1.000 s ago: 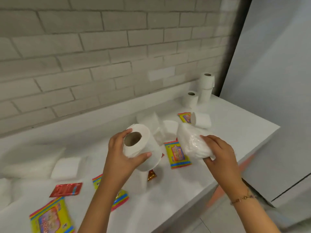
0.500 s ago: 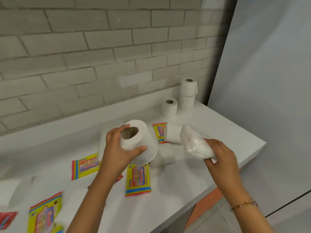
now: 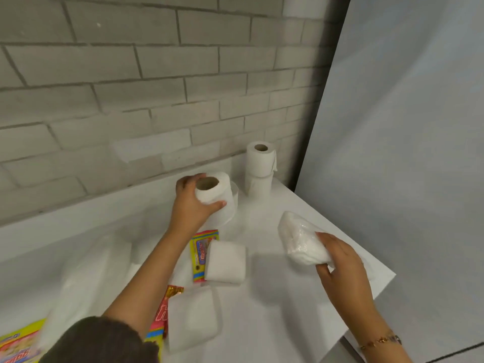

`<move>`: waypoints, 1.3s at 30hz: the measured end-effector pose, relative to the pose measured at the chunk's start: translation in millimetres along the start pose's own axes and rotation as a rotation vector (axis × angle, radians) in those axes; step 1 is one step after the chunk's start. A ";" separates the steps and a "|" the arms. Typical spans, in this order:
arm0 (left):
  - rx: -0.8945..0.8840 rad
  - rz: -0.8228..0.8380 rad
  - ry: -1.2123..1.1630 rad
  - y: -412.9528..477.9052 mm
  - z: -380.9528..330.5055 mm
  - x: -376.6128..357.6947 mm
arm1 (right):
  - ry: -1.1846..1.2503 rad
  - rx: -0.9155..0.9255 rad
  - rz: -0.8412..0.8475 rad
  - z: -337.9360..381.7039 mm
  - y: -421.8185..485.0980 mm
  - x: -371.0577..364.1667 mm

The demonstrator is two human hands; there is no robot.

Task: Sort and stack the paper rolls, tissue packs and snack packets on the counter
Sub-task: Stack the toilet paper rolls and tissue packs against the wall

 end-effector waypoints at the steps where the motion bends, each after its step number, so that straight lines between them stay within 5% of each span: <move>1: 0.011 -0.015 0.020 15.1 0.9 -2.0 | -0.005 0.000 0.007 -3.3 5.2 -0.1; 9: 0.087 -0.030 0.093 117.1 19.1 -29.4 | 0.029 0.038 0.090 -20.5 68.4 -10.5; 22: 0.181 -0.063 0.099 150.8 50.8 -67.3 | -0.006 0.176 0.233 -35.8 147.1 -36.7; 29: 0.279 -0.080 0.160 91.1 57.1 -22.2 | 0.118 0.264 0.264 -6.0 162.6 -35.9; 39: 0.389 -0.261 0.288 -78.9 104.4 77.5 | 0.349 0.488 0.528 130.3 134.6 -88.1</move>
Point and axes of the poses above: each hand's wrist, its own y-axis towards the middle knuckle, its own x-axis out of the back of the hand, z = x × y, the point moved 7 cm from there along y, towards the middle knuckle, and after that the axes turned 15 degrees about z, right-handed, at the moved point
